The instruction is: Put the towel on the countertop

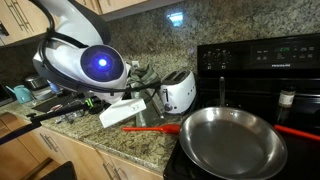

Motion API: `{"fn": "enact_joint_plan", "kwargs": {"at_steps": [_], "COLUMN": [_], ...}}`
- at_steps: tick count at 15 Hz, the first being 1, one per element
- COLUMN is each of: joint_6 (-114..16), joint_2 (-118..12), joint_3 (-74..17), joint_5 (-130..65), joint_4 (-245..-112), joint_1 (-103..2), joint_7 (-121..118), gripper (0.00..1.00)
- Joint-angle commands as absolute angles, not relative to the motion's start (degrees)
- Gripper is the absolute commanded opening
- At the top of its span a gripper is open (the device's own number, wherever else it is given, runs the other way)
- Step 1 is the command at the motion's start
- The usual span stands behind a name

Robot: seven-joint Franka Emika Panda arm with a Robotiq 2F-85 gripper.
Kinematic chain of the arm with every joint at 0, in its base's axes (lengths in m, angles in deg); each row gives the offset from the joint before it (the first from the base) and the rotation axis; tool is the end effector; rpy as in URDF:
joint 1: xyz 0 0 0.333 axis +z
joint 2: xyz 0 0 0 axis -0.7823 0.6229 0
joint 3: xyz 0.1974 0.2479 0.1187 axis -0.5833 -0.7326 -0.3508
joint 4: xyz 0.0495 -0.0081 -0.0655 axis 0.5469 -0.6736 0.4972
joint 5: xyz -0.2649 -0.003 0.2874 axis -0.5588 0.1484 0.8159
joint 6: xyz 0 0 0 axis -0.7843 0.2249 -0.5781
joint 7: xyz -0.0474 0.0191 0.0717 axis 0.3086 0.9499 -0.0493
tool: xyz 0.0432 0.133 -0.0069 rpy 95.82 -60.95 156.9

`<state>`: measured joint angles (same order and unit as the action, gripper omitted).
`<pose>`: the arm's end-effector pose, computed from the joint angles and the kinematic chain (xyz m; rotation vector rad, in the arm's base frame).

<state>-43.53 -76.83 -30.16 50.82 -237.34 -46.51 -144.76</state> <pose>0.4122 0.0739 0.2872 -1.8797 -1.5105 -1.0158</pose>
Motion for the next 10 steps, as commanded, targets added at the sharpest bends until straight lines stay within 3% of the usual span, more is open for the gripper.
{"fn": "enact_joint_plan", "kwargs": {"at_steps": [1,10], "joint_6": [-47.8,-57.5], "joint_2": [-74.8,-71.4], "joint_3": [-32.4,-34.5], "joint_5": [60.3,66.2], "joint_4": [-236.0,-228.2], "joint_1": [-47.4,-47.4], "joint_7": [-154.3,-155.3], "gripper": [1.0,1.0]}}
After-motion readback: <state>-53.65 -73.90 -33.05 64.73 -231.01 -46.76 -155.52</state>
